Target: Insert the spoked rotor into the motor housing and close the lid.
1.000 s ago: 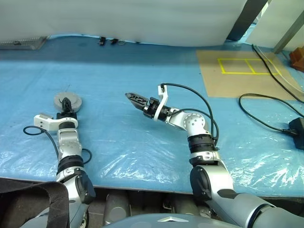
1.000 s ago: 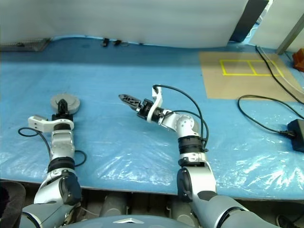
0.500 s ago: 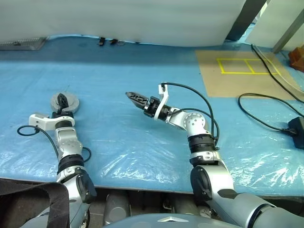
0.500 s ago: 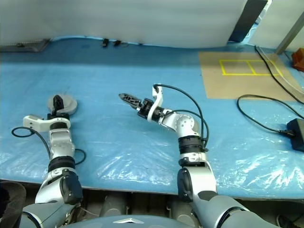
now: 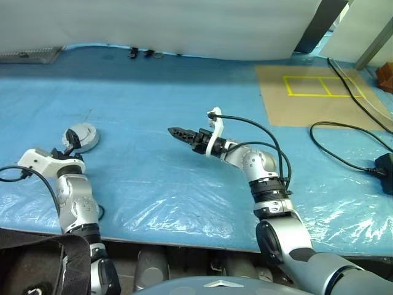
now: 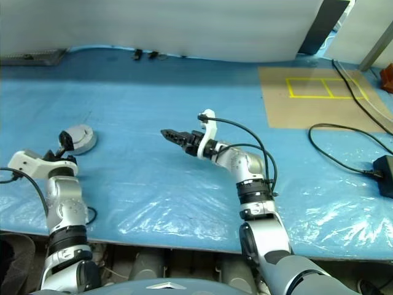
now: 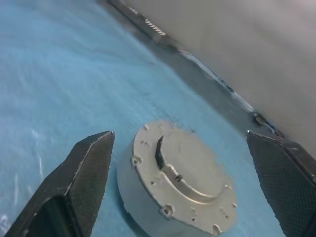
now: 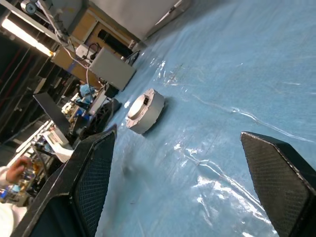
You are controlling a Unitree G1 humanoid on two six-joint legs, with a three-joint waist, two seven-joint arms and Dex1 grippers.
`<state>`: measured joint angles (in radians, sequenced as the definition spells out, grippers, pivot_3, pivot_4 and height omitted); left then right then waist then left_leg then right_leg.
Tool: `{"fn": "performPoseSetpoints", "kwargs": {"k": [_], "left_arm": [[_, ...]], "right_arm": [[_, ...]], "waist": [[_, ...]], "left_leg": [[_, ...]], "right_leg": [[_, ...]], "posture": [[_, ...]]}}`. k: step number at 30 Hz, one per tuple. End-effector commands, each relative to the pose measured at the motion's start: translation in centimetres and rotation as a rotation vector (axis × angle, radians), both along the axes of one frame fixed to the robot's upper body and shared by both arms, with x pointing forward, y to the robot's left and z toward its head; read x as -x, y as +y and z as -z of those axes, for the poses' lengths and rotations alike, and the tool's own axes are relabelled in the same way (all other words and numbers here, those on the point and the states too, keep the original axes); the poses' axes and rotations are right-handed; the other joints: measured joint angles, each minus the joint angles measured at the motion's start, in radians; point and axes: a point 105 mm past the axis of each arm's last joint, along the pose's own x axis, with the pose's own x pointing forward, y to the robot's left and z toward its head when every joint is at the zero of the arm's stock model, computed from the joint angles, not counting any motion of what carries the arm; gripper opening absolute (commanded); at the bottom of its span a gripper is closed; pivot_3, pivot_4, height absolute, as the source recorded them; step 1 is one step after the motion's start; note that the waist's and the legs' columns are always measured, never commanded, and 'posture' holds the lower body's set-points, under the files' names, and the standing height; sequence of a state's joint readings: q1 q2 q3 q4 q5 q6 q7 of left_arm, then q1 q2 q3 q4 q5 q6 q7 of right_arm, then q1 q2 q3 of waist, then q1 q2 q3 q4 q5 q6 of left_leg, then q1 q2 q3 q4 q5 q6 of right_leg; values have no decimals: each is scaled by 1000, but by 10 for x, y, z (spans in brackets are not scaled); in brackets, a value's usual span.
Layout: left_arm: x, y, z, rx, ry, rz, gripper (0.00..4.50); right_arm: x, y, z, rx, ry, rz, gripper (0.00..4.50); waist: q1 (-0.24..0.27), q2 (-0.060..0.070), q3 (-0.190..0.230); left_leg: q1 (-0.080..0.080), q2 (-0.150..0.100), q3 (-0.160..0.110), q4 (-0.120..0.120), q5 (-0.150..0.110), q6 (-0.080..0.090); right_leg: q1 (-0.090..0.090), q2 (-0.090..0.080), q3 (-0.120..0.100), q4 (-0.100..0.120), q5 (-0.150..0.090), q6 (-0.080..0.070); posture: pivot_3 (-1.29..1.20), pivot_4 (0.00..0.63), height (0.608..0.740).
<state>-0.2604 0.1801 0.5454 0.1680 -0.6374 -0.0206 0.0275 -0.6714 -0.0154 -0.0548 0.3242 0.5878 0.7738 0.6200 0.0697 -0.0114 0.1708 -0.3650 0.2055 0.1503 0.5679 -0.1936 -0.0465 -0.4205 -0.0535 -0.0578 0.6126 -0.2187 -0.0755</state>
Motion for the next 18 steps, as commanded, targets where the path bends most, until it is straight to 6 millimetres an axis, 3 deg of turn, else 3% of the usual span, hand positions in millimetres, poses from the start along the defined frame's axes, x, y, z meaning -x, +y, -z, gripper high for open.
{"fn": "performPoseSetpoints", "kwargs": {"k": [1,3,6,9,13,18], "left_arm": [[0,-25,-35,-100,-58,192,4476],[1,-38,-44,-160,-70,270,4476],[-2,-74,-58,-347,-76,442,4476],[-4,-104,-46,-534,0,574,4476],[6,-140,-42,-689,-60,715,4476],[26,-170,-37,-677,-150,1009,4495]], "right_arm": [[8,-4,-26,-23,-198,-14,4265],[14,-5,-26,-6,-230,-32,4265],[29,-13,-17,125,-368,-58,4265],[37,-27,-2,258,-471,-25,4265],[51,-47,9,309,-520,-57,4265],[53,-73,9,355,-592,-4,4382]], "waist": [[0,0,0],[0,0,0],[3,0,0],[1,0,0],[-3,1,0],[-4,1,0]], "left_leg": [[0,0,0,0,0,0],[0,0,0,0,0,0],[0,0,0,0,0,0],[0,-1,0,-1,0,0],[0,-1,0,-2,0,0],[1,0,1,-3,0,0]], "right_leg": [[0,0,0,0,-1,-1],[0,0,0,0,-2,-3],[0,0,0,0,-2,-3],[0,0,0,-2,-2,-3],[0,0,0,-4,-1,-2],[0,1,1,-4,-2,-3]], "posture": [[0,150,740],[0,150,740],[0,150,740],[0,150,740],[0,150,740],[0,150,740]]}}
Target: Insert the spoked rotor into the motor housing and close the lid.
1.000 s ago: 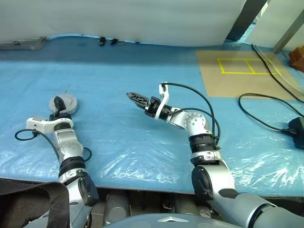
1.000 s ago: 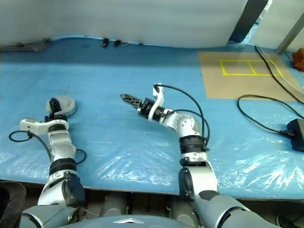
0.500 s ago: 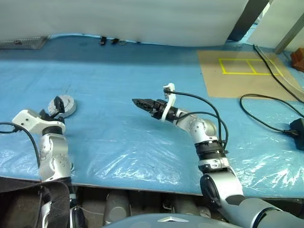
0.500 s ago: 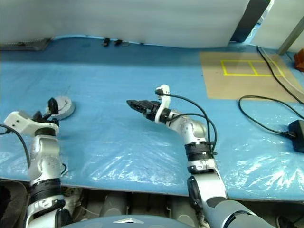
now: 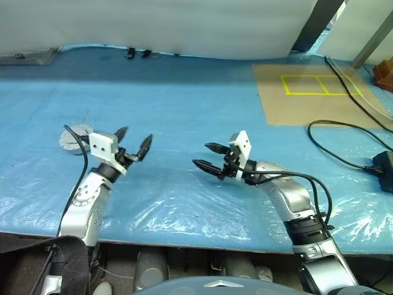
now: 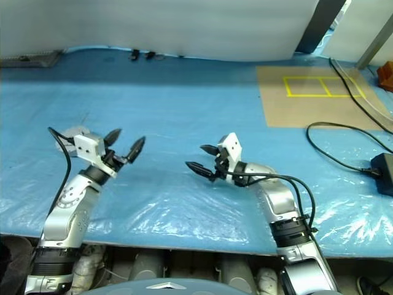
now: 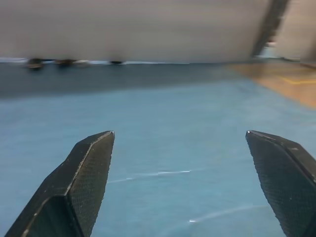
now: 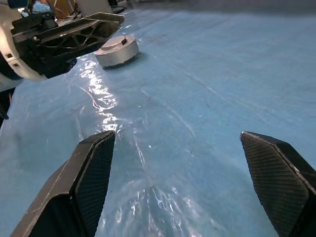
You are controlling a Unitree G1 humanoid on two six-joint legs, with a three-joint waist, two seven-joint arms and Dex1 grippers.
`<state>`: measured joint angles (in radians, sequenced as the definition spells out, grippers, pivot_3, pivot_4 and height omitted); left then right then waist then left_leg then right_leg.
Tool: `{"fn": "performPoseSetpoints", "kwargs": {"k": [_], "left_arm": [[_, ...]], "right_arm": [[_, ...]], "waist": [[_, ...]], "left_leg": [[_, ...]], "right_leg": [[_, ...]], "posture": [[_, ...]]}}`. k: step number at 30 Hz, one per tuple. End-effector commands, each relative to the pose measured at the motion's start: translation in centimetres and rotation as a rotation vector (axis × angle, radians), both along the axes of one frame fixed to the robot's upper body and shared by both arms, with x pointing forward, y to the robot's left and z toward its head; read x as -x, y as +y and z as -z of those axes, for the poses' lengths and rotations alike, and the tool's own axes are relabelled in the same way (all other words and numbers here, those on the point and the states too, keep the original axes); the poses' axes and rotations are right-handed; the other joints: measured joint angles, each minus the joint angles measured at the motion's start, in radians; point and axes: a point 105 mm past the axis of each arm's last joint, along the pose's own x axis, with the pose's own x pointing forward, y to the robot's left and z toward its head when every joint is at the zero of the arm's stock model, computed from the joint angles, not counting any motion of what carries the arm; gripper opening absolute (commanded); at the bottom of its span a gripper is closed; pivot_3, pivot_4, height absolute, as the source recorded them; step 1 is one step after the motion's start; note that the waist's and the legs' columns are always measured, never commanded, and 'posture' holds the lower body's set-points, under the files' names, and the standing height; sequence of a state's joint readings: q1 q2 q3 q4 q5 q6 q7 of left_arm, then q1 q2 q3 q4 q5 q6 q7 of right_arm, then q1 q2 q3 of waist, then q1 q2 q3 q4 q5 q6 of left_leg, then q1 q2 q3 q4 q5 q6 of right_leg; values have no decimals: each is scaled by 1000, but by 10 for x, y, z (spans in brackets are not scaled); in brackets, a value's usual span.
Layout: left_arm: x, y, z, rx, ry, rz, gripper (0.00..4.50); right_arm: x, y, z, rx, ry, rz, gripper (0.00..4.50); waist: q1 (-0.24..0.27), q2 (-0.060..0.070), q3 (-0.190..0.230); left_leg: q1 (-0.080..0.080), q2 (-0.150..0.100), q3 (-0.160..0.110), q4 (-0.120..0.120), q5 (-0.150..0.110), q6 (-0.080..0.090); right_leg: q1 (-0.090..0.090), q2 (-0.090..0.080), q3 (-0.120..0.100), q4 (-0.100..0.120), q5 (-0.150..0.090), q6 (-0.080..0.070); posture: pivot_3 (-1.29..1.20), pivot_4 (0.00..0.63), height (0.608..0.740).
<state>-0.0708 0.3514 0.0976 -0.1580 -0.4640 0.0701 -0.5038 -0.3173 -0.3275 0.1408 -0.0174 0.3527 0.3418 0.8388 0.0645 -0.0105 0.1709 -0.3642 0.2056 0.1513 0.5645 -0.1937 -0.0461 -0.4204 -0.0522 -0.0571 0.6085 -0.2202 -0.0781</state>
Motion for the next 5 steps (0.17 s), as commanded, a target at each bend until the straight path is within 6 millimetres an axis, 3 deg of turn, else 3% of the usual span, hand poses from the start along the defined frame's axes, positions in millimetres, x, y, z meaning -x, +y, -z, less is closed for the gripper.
{"fn": "performPoseSetpoints", "kwargs": {"k": [1,5], "left_arm": [[17,-16,-10,-53,-64,188,4495],[24,-18,2,-86,-23,273,4495]], "right_arm": [[2,-14,-17,-14,-113,21,4382],[7,-23,-12,-18,-87,20,4382]], "waist": [[2,1,0],[3,1,0]], "left_leg": [[1,0,0,0,0,0],[1,-2,1,0,0,0]], "right_leg": [[0,0,0,0,0,0],[1,-1,1,-1,0,0]], "posture": [[0,150,740],[0,150,740]]}}
